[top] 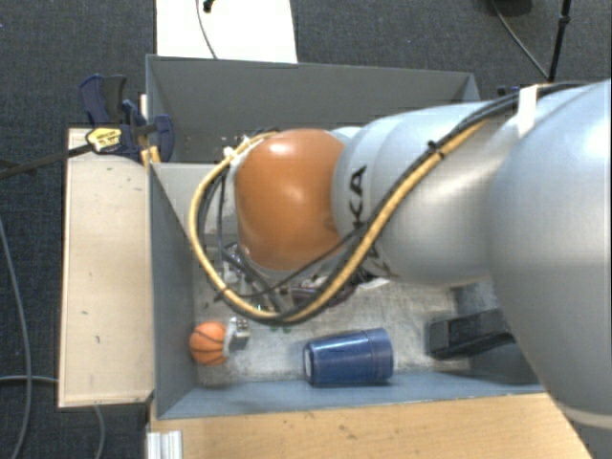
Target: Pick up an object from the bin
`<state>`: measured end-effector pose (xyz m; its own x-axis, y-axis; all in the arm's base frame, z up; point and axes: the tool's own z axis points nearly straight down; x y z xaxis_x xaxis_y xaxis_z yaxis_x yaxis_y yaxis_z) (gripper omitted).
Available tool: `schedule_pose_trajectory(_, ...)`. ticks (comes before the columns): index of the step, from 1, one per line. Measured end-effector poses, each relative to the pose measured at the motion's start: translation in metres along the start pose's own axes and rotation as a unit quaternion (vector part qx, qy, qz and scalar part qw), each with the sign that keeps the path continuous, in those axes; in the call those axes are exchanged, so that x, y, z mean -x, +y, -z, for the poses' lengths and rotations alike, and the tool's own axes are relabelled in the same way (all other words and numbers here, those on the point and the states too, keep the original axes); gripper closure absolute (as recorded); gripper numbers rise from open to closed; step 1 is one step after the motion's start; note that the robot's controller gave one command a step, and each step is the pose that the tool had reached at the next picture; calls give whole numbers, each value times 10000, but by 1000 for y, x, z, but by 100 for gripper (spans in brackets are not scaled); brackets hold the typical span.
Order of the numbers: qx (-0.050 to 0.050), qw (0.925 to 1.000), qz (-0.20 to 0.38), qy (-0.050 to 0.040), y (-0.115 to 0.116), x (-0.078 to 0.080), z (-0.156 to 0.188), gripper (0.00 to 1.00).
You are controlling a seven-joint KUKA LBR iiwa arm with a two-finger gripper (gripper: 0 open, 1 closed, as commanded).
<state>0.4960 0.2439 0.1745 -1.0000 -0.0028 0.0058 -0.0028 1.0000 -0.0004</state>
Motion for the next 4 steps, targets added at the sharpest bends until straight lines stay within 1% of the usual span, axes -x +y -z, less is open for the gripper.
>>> schedule_pose_trajectory(1,4,10000,-9,-18,-1,1,2,0)
schedule_pose_trajectory(2,32,9989,452,-76,-22,4,-19,0)
schedule_pose_trajectory(3,-23,9992,388,-44,2,1,-100,100)
schedule_pose_trajectory(4,-22,9993,375,-43,2,1,-100,100)
